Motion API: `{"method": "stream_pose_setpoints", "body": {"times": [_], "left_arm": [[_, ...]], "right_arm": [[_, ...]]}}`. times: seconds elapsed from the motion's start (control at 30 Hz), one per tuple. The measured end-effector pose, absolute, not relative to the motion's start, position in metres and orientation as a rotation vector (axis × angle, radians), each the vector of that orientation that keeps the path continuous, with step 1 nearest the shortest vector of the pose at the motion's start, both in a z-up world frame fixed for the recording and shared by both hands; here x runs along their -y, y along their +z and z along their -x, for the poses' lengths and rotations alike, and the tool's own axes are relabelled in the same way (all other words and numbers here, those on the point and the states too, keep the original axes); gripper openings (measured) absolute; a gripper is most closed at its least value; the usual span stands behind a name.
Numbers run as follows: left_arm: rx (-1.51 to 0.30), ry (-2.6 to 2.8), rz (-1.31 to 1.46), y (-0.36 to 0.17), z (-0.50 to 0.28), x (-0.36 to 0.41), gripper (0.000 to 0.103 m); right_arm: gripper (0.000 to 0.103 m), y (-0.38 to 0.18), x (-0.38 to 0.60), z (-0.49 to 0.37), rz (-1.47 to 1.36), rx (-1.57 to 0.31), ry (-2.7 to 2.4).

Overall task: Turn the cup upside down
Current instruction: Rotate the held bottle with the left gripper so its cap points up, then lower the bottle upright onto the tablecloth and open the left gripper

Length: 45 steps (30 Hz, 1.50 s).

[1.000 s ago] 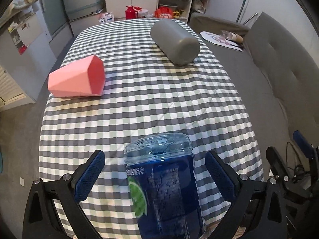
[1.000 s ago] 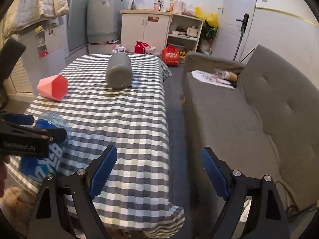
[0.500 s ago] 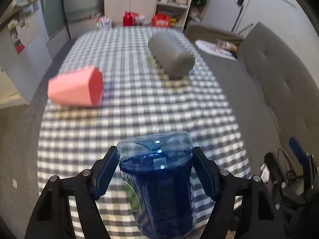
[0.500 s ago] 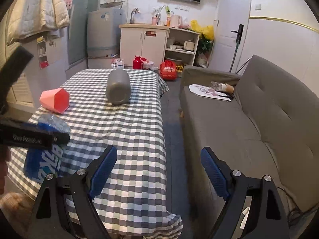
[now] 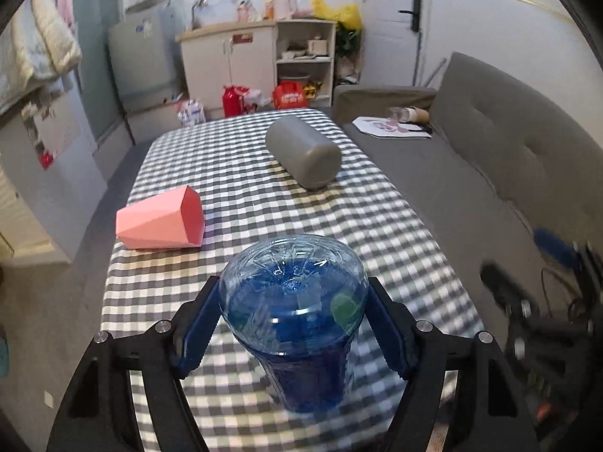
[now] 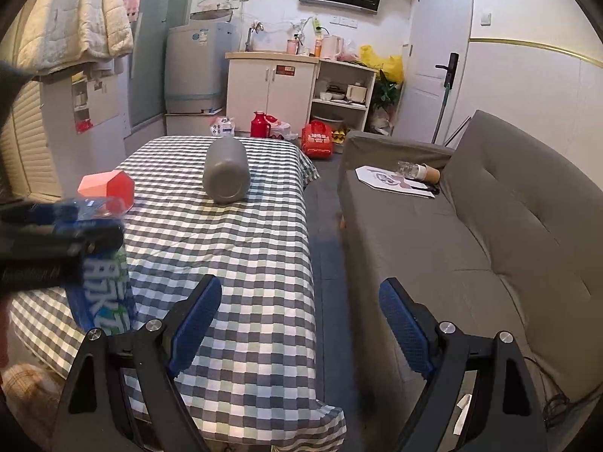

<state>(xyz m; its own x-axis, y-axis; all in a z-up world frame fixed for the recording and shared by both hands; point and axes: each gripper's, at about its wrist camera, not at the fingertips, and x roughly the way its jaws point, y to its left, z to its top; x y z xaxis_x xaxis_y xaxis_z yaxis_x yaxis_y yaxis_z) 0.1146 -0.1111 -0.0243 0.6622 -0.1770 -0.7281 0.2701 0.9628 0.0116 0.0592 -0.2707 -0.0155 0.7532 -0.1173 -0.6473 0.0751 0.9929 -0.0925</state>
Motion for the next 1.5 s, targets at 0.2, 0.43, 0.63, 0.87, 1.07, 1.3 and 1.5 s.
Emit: {"method": "stream_pose_setpoints", "body": {"times": [0.2,0.43,0.63,0.87,1.07,1.3,1.5], "left_arm": [[-0.85,-0.296,-0.118,-0.034,-0.089,0.103,0.076],[-0.905,-0.3,-0.156,-0.058,-0.091,0.107,0.081],[-1.016,-0.324,-0.074,-0.096,-0.102,0.104,0.07],[-0.965,-0.316,-0.024,-0.092,-0.102,0.095,0.069],[-0.899,-0.294,-0.083,-0.088,-0.122,0.101,0.069],[-0.91,-0.258,-0.095,-0.104,-0.161,0.108,0.069],[-0.889,-0.275,-0.081,-0.103,-0.16,0.104,0.07]], "right_arm": [[0.086,-0.012,0.272,-0.056,0.051,-0.71,-0.107],[0.086,-0.01,0.272,-0.05,0.037,-0.719,-0.105],[0.086,-0.01,0.273,-0.046,0.033,-0.73,-0.114],[0.086,-0.012,0.273,-0.048,0.021,-0.737,-0.114],[0.086,-0.016,0.272,-0.05,0.019,-0.744,-0.107],[0.086,-0.022,0.269,-0.059,0.016,-0.759,-0.101],[0.086,-0.034,0.267,-0.069,0.009,-0.791,-0.094]]}}
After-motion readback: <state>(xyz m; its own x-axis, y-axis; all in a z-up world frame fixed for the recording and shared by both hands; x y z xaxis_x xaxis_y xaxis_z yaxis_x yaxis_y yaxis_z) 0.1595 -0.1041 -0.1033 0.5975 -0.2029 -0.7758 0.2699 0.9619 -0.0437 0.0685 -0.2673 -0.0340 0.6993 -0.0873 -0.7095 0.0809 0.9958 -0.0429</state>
